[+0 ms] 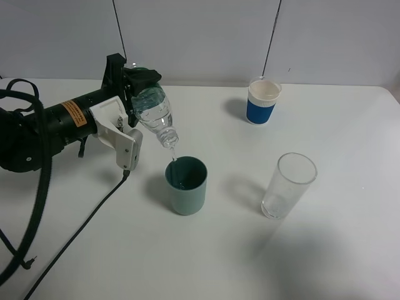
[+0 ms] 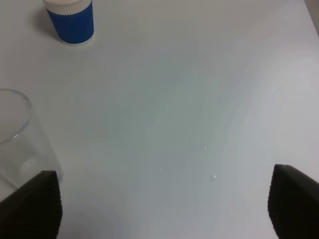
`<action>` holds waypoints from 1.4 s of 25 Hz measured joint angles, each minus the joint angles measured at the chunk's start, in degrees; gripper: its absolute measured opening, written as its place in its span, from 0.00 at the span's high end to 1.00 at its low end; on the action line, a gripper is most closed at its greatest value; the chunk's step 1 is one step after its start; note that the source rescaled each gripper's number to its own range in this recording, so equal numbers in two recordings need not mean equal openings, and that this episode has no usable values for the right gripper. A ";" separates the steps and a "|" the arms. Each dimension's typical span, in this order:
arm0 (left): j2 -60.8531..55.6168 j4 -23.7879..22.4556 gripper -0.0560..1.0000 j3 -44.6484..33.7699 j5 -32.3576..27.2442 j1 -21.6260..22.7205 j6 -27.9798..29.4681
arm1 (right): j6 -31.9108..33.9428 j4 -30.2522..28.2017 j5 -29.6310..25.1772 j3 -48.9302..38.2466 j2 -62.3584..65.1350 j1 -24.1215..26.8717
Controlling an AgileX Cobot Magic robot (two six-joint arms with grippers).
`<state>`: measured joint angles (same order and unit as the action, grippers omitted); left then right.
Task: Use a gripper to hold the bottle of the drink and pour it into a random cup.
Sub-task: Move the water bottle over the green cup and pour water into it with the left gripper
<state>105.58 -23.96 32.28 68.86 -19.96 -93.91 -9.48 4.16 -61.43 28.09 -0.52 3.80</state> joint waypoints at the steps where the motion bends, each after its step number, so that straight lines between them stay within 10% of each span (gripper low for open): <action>1: 0.00 0.00 0.89 0.00 0.00 0.00 -0.11 | 0.00 0.00 0.00 0.00 0.00 0.00; 35: -0.07 0.48 0.89 0.00 0.00 -0.11 -5.45 | 0.00 0.00 0.00 0.00 0.00 0.00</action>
<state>105.51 -23.49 32.28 68.86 -20.07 -99.36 -9.48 4.16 -61.43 28.09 -0.52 3.80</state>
